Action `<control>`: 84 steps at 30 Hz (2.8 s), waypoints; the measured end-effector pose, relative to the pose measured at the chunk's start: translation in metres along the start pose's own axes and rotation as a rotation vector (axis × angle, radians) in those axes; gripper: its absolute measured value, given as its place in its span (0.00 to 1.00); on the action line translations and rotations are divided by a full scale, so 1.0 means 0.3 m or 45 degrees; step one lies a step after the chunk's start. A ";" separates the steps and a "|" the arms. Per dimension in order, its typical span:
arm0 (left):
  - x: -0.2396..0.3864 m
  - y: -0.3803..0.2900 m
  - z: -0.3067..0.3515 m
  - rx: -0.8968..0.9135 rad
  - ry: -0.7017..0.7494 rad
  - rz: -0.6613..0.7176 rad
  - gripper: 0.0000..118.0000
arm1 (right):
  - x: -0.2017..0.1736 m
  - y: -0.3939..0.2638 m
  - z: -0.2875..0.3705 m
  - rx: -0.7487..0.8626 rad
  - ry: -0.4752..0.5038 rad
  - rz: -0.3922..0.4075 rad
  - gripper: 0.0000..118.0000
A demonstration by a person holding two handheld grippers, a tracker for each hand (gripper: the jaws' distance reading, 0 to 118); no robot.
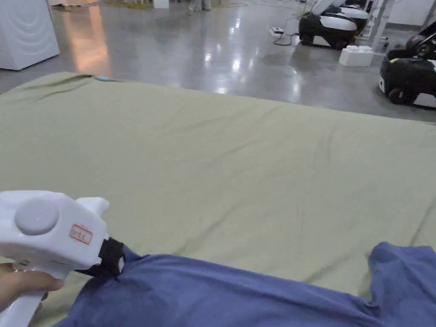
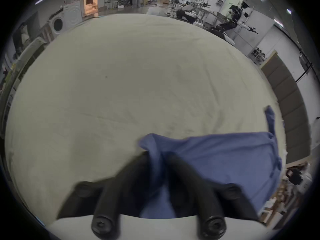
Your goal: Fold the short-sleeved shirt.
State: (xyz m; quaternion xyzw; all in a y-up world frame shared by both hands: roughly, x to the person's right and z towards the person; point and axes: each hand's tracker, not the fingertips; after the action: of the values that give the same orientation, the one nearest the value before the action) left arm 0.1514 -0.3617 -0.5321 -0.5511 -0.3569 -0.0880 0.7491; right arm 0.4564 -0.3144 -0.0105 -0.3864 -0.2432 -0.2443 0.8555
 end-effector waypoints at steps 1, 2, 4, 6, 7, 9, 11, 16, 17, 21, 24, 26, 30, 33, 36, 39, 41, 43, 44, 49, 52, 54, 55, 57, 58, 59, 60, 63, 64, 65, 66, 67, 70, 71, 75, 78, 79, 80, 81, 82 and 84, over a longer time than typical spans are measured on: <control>-0.003 -0.008 0.005 -0.030 -0.063 0.032 0.05 | 0.002 0.029 -0.019 0.000 -0.013 0.007 0.02; 0.005 -0.011 -0.009 -0.050 -0.049 0.007 0.05 | 0.013 0.053 -0.033 0.008 -0.020 0.017 0.02; 0.025 -0.028 -0.052 -0.103 0.041 -0.033 0.05 | 0.024 0.135 -0.073 0.028 -0.030 0.030 0.02; 0.022 -0.038 -0.080 -0.064 0.040 -0.011 0.05 | 0.053 0.213 -0.121 0.036 -0.025 0.028 0.15; 0.015 -0.040 -0.081 -0.056 0.039 0.025 0.05 | 0.072 0.253 -0.154 0.020 -0.022 0.016 0.36; -0.008 -0.051 -0.070 -0.044 -0.009 0.075 0.04 | 0.123 0.334 -0.246 -0.072 -0.049 -0.002 0.72; -0.036 -0.067 -0.073 -0.022 -0.068 0.131 0.04 | 0.161 0.388 -0.341 -0.132 -0.144 -0.024 0.72; -0.075 -0.109 -0.073 0.038 -0.148 0.274 0.04 | 0.208 0.453 -0.542 -0.333 -0.334 0.044 0.53; -0.068 -0.111 -0.070 0.039 -0.144 0.262 0.04 | 0.203 0.451 -0.565 -0.369 -0.332 0.076 0.52; -0.013 -0.105 -0.057 0.069 -0.067 0.114 0.04 | 0.172 0.474 -0.510 -0.316 -0.230 0.145 0.03; -0.006 -0.095 -0.007 0.056 -0.096 0.153 0.04 | 0.147 0.462 -0.459 -0.324 -0.198 0.116 0.03; -0.018 -0.111 0.056 0.091 -0.178 0.215 0.04 | 0.126 0.442 -0.393 -0.289 -0.204 0.178 0.03; -0.020 -0.180 0.305 0.281 -0.263 0.190 0.04 | 0.116 0.366 -0.137 -0.112 -0.160 0.165 0.03; -0.068 -0.265 0.463 0.332 -0.274 0.185 0.04 | 0.130 0.264 0.080 0.025 -0.137 0.065 0.03; -0.095 -0.385 0.542 0.337 -0.240 0.169 0.04 | 0.150 0.121 0.244 0.084 -0.135 0.007 0.03; -0.140 -0.512 0.524 0.280 -0.225 0.188 0.04 | 0.149 -0.028 0.331 0.094 -0.101 -0.055 0.03; -0.159 -0.587 0.459 0.206 -0.196 0.203 0.04 | 0.135 -0.127 0.327 0.086 -0.136 -0.087 0.03; -0.187 -0.645 0.369 0.099 -0.158 0.251 0.04 | 0.146 -0.213 0.274 0.022 -0.188 -0.124 0.03; -0.199 -0.672 0.325 0.055 -0.143 0.267 0.04 | 0.147 -0.254 0.241 -0.028 -0.195 -0.144 0.03; -0.175 -0.745 0.258 0.087 -0.195 0.339 0.04 | 0.156 -0.371 0.082 -0.168 -0.273 -0.172 0.03; -0.187 -0.754 0.257 0.079 -0.216 0.360 0.04 | 0.143 -0.363 0.055 -0.131 -0.266 -0.173 0.03; -0.170 -0.758 0.294 0.100 -0.231 0.360 0.06 | 0.128 -0.344 0.078 -0.129 -0.262 -0.148 0.09; -0.167 -0.760 0.332 0.138 -0.248 0.411 0.10 | 0.118 -0.335 0.108 -0.130 -0.262 -0.143 0.15; -0.158 -0.778 0.433 0.288 -0.278 0.481 0.31 | 0.089 -0.319 0.220 -0.050 -0.302 -0.110 0.44; -0.149 -0.791 0.500 0.415 -0.310 0.466 0.44 | 0.063 -0.315 0.277 0.041 -0.343 -0.072 0.61; -0.135 -0.804 0.559 0.528 -0.311 0.434 0.62 | 0.035 -0.318 0.326 0.124 -0.358 -0.026 0.76; -0.121 -0.820 0.606 0.623 -0.301 0.406 0.67 | 0.019 -0.320 0.374 0.198 -0.350 0.008 0.87; -0.141 -0.853 0.660 0.712 -0.310 0.425 0.40 | -0.046 -0.342 0.423 0.292 -0.236 -0.006 0.86; -0.141 -0.860 0.640 0.607 -0.369 0.449 0.02 | -0.015 -0.356 0.418 0.262 -0.195 -0.037 0.72; -0.152 -0.873 0.598 0.535 -0.407 0.477 0.00 | -0.019 -0.365 0.407 0.250 -0.166 -0.067 0.32; -0.164 -0.894 0.562 0.465 -0.446 0.518 0.00 | -0.024 -0.382 0.382 0.270 -0.110 -0.081 0.02; -0.169 -0.901 0.525 0.319 -0.498 0.523 0.00 | -0.029 -0.402 0.355 0.357 -0.105 -0.106 0.02; -0.128 -0.926 0.453 0.244 -0.458 0.452 0.00 | -0.038 -0.417 0.317 0.245 -0.062 -0.136 0.02; -0.133 -0.914 0.449 0.234 -0.397 0.426 0.00 | -0.039 -0.417 0.310 0.240 -0.056 -0.135 0.02; -0.216 -0.854 0.441 0.274 -0.397 0.438 0.00 | -0.005 -0.390 0.321 0.227 -0.037 -0.156 0.02; -0.289 -0.796 0.443 0.373 -0.563 0.413 0.30 | 0.035 -0.375 0.337 0.234 -0.020 -0.213 0.02; -0.326 -0.778 0.430 0.388 -0.644 0.420 0.61 | 0.036 -0.371 0.335 0.238 -0.012 -0.229 0.02; -0.354 -0.759 0.408 0.373 -0.697 0.438 0.76 | 0.033 -0.368 0.332 0.239 -0.013 -0.231 0.02; -0.364 -0.738 0.375 0.325 -0.733 0.457 0.81 | 0.025 -0.363 0.328 0.234 -0.014 -0.229 0.02; -0.383 -0.720 0.337 0.231 -0.764 0.457 0.81 | 0.009 -0.358 0.323 0.221 -0.024 -0.215 0.02; -0.407 -0.698 0.238 0.054 -0.803 0.460 0.82 | -0.023 -0.351 0.309 0.189 -0.030 -0.163 0.02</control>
State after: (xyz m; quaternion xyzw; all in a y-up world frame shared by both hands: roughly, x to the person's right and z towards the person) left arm -0.0789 -0.4090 -0.4396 -0.5896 -0.4691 0.2276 0.6168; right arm 0.3662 -0.3017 0.0965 -0.3085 -0.2948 -0.2751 0.8615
